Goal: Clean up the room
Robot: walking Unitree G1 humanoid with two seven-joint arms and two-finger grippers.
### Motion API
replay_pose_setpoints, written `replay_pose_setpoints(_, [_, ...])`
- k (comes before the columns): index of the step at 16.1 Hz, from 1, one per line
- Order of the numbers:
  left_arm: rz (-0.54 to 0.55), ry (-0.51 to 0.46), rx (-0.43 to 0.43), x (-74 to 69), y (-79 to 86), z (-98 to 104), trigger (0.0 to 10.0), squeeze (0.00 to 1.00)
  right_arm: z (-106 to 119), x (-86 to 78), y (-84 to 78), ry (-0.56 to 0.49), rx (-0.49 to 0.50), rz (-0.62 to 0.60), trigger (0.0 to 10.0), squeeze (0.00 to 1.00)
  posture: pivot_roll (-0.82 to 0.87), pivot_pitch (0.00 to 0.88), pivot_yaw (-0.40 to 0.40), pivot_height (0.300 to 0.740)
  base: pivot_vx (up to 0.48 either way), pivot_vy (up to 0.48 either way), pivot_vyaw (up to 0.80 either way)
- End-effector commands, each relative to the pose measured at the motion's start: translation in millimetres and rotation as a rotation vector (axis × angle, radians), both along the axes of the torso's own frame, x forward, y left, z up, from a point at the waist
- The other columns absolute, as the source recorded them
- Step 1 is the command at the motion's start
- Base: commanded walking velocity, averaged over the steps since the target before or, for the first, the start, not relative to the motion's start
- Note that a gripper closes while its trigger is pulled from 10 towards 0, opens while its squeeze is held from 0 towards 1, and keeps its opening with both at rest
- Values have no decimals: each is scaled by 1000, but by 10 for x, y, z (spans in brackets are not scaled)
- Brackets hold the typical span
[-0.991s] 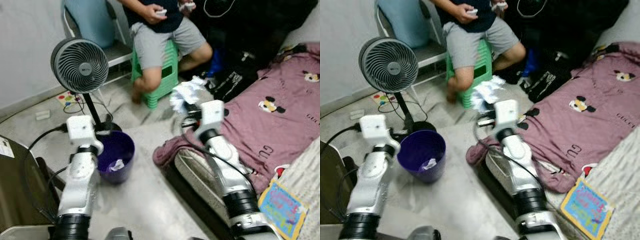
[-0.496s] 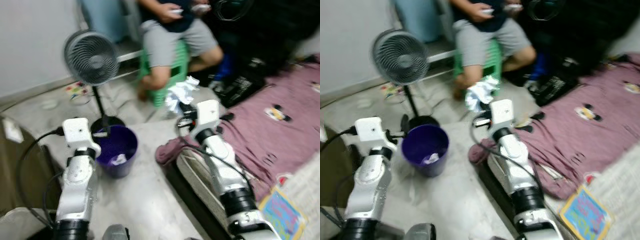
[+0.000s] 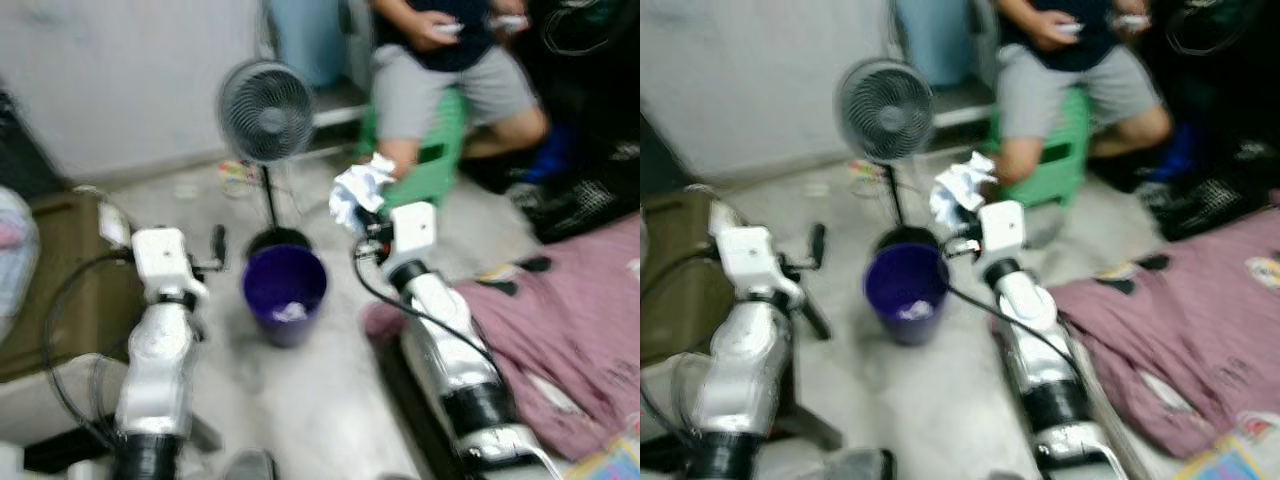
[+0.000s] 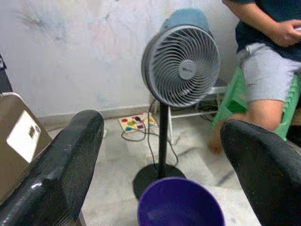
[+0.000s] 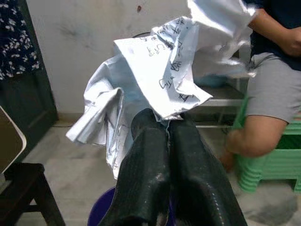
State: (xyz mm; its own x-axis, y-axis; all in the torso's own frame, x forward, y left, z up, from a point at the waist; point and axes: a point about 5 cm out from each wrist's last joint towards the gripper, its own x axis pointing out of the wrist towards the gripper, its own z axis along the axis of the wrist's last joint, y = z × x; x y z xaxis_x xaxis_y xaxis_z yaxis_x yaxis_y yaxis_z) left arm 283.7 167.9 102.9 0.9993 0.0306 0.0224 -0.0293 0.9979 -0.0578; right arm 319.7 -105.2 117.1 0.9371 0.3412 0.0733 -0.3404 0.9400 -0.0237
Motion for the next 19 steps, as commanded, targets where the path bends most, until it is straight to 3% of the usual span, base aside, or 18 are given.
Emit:
replay_pose_setpoints(1, [-29, -5, -1, 3, -28, 21, 10000, 0, 41, 14, -31, -19, 0, -15, 10000, 0, -110, 0, -1, 740, 0, 0, 0])
replay_pose_setpoints(5, [-53, -24, -10, -17, -46, 37, 10000, 0, 43, 21, -7, -21, -5, 1, 10000, 0, -100, 0, -11, 740, 0, 0, 0])
replay_pose_setpoints(19, [-73, -27, -12, 3, -44, 49, 10000, 0, 63, 34, -18, -24, 19, -12, 10000, 0, -107, 0, -6, 740, 258, 0, 0])
